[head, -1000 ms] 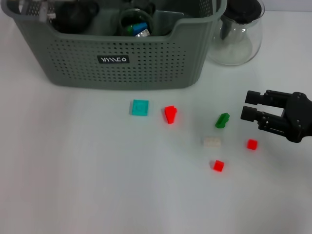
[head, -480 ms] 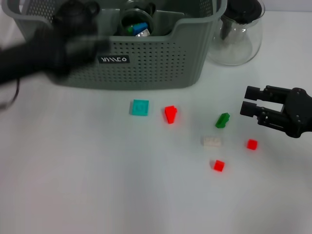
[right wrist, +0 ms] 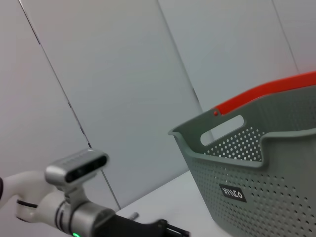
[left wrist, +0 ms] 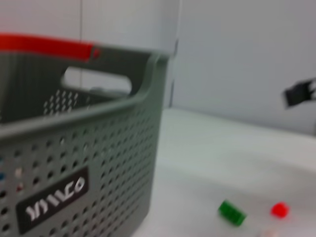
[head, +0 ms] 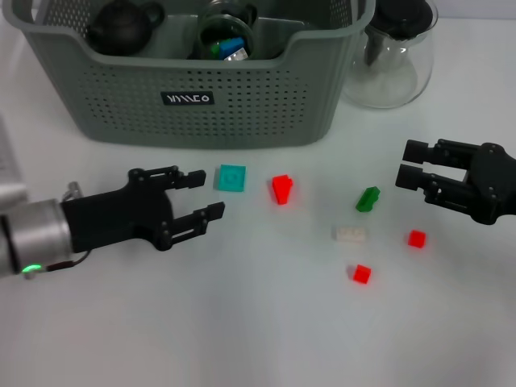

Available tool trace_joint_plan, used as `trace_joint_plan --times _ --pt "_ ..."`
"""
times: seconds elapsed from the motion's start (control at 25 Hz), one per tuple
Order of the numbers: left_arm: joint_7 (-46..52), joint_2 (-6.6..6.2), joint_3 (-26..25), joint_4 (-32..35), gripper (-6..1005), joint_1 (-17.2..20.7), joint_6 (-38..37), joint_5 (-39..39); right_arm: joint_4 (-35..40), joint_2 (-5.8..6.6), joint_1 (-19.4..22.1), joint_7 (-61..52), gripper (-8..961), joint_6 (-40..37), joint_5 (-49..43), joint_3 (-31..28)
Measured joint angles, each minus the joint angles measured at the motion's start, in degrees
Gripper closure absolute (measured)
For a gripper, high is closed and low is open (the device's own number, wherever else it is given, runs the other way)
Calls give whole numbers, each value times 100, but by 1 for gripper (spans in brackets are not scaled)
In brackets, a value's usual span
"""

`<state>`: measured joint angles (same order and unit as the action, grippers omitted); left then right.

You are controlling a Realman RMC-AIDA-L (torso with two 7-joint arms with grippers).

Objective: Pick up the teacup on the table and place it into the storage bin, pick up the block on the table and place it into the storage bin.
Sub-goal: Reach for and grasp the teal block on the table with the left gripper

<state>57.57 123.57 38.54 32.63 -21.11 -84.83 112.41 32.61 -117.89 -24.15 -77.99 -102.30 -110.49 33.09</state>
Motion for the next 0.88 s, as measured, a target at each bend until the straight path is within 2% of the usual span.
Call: trace_joint_plan --times 0.36,0.6,0.8,0.88 --pt "-602 75 33 -757 441 -599 1374 5 0 3 42 -13 418 -1 3 -11" --pt "-637 73 106 -878 440 -701 1581 1 0 3 65 -60 418 -1 -9 -32" --pt "-706 90 123 -907 309 -751 1820 -17 0 -5 68 -77 418 -1 -18 -32" --pt "-719 97 126 -955 306 -802 1926 -21 0 -6 68 -77 418 -1 -18 -31"
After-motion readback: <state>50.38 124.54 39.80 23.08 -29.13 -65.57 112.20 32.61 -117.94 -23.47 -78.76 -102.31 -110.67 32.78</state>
